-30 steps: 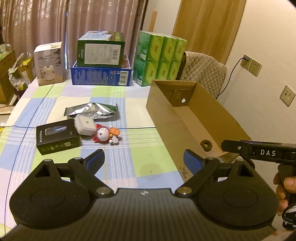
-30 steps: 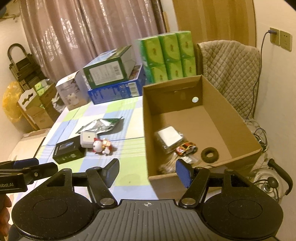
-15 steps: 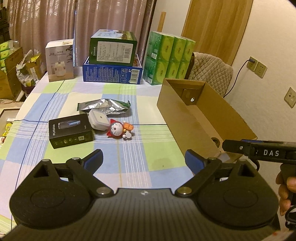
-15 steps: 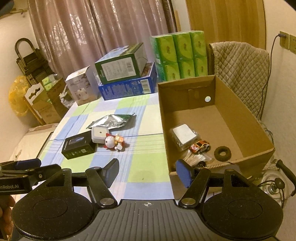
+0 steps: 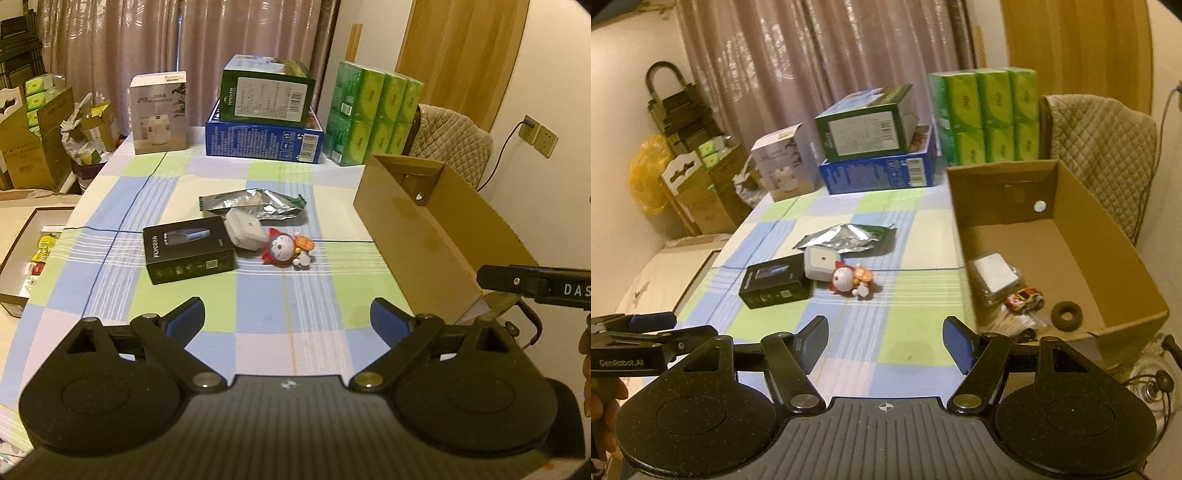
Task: Organize objects
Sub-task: 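Withdraw both open grippers from the box back over the table, then grasp the black FLYCO box with the left gripper while the right gripper grasps the red Doraemon figure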
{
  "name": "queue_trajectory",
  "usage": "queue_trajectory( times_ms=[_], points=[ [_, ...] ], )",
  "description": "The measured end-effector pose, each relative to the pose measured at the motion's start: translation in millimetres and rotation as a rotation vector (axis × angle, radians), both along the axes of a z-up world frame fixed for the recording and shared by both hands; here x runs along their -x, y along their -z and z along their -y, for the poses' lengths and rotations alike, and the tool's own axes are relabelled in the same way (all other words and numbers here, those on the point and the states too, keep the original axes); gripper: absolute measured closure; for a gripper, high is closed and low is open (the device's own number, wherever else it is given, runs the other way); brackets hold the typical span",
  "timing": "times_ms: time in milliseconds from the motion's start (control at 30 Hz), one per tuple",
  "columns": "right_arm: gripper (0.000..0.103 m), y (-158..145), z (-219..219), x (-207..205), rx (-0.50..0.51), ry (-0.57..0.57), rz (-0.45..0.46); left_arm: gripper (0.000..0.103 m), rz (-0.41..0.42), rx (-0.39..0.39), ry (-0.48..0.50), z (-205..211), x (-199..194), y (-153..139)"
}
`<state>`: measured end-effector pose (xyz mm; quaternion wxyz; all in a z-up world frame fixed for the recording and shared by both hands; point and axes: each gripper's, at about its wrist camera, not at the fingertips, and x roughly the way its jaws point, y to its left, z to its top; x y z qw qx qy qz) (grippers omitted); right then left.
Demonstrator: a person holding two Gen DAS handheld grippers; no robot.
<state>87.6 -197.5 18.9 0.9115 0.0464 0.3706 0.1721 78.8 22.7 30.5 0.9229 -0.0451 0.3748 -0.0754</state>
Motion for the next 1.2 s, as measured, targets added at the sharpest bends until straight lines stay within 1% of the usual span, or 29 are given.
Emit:
queue_trajectory(
  times_ms=[267,433,667,800,900,1067,1200],
  points=[
    [0.037,6.9,-23.2,-5.5,0.004,-0.036,-0.012,0.007,-0.01,0.0,-0.039,-25.4,-1.1,5.2],
    [0.037,16.8,-37.7,-13.1,0.004,-0.054,-0.032,0.007,-0.011,0.0,-0.072,-44.9,-5.1,8.0],
    [0.037,32.8,-55.5,-24.2,0.006,-0.085,-0.057,0.006,-0.024,-0.057,-0.068,-66.8,-15.8,14.2],
    [0.037,43.5,-65.8,-35.5,0.026,-0.093,-0.071,0.006,-0.043,-0.146,-0.03,-72.6,-28.0,23.3],
    [0.037,51.5,-72.5,-44.8,0.032,-0.106,-0.085,0.006,-0.057,-0.195,0.006,-77.0,-41.0,30.6],
    [0.037,69.4,-86.5,-69.6,0.07,-0.123,-0.11,0.006,-0.086,-0.282,0.133,-80.1,-69.3,42.8],
    [0.037,84.4,-95.1,-90.2,0.073,-0.124,-0.135,0.006,-0.103,-0.317,0.228,-86.0,-96.0,53.5]
  ],
)
